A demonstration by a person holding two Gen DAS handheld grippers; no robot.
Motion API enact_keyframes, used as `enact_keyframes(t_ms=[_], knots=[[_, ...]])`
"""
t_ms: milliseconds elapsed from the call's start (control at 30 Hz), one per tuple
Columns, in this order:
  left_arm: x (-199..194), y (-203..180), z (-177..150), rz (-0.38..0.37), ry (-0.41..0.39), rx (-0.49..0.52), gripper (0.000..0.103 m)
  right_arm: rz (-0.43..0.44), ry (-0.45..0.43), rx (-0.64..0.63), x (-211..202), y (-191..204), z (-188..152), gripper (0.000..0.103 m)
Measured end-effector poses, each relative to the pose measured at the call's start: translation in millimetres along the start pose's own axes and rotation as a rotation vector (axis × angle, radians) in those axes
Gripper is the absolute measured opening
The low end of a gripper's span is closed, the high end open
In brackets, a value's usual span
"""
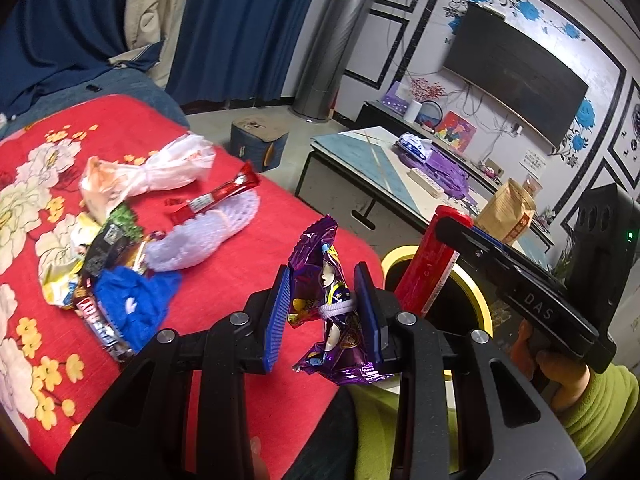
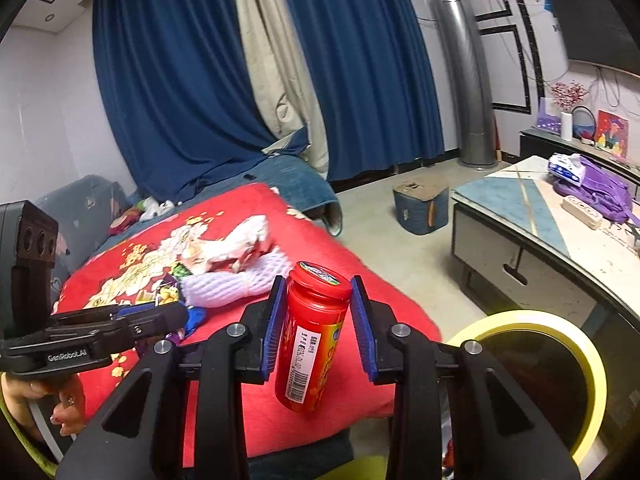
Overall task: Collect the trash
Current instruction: 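Carry the red bottle and purple wrappers over the bin with both grippers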
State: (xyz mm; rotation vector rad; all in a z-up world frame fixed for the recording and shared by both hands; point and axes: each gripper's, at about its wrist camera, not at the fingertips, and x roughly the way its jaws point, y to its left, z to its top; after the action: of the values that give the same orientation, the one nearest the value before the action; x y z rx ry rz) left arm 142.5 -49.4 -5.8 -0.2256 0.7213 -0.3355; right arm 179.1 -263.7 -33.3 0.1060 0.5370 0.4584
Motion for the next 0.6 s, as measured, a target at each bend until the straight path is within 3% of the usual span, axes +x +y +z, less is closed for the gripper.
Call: enact_keyframes(t_ms=[600], knots=[[28.6,-47.8,-2.8,-0.074,0.018,0.093,0.026,-0.133,-0.058,0.038,-31.1,-50.5,-3.0,0.031]])
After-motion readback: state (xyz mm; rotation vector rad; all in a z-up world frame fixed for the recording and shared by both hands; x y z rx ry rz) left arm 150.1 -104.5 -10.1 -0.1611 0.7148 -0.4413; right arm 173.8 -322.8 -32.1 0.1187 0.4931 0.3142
